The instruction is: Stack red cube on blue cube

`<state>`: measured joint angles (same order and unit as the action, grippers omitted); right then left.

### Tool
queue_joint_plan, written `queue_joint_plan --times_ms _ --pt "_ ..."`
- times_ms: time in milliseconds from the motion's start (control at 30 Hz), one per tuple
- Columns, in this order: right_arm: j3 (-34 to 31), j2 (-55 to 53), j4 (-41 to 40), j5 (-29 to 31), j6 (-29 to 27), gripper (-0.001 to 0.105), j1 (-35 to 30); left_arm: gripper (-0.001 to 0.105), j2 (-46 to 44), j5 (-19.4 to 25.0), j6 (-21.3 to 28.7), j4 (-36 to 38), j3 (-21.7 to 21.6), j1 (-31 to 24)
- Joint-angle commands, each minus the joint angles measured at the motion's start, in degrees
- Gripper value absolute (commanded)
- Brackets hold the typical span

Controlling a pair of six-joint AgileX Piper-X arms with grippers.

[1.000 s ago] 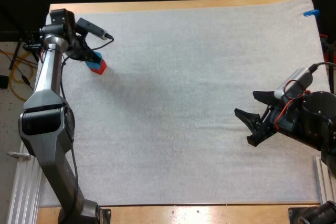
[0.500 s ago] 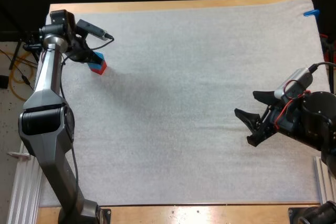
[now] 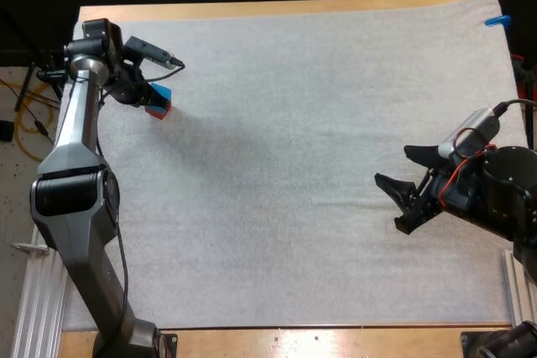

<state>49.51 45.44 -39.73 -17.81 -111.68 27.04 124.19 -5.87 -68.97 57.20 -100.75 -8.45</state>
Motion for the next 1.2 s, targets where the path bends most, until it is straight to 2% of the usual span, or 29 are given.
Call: queue_joint_plan --times_ms 0,133,300,400,467,767,933,1167 --pt "0.5 0.0 0.0 0.0 0.0 0.061 0.1 0.0 -0.2 -0.3 -0.7 0.0 0.6 0.4" --pt "0.5 0.0 0.0 0.0 0.0 0.061 0.1 0.0 -0.2 -0.4 -0.7 -0.9 3.0 0.8" --pt "0.5 0.0 0.0 0.0 0.0 0.061 0.1 0.0 -0.2 -0.4 -0.7 -1.3 3.7 0.8" --pt "0.5 0.0 0.0 0.0 0.0 0.061 0.1 0.0 -0.2 -3.2 -1.3 -1.3 3.7 0.9" --pt "0.5 0.0 0.0 0.0 0.0 0.061 0.1 0.0 -0.2 -3.5 -1.7 -1.1 3.7 1.2" --pt "0.5 0.0 0.0 0.0 0.0 0.061 0.1 0.0 -0.2 -5.6 -1.6 1.3 3.7 5.1" --pt "0.5 0.0 0.0 0.0 0.0 0.061 0.1 0.0 -0.2 -9.6 -1.9 4.9 3.7 7.5" --pt "0.5 0.0 0.0 0.0 0.0 0.061 0.1 0.0 -0.2 -9.6 -1.9 7.5 3.7 12.3"
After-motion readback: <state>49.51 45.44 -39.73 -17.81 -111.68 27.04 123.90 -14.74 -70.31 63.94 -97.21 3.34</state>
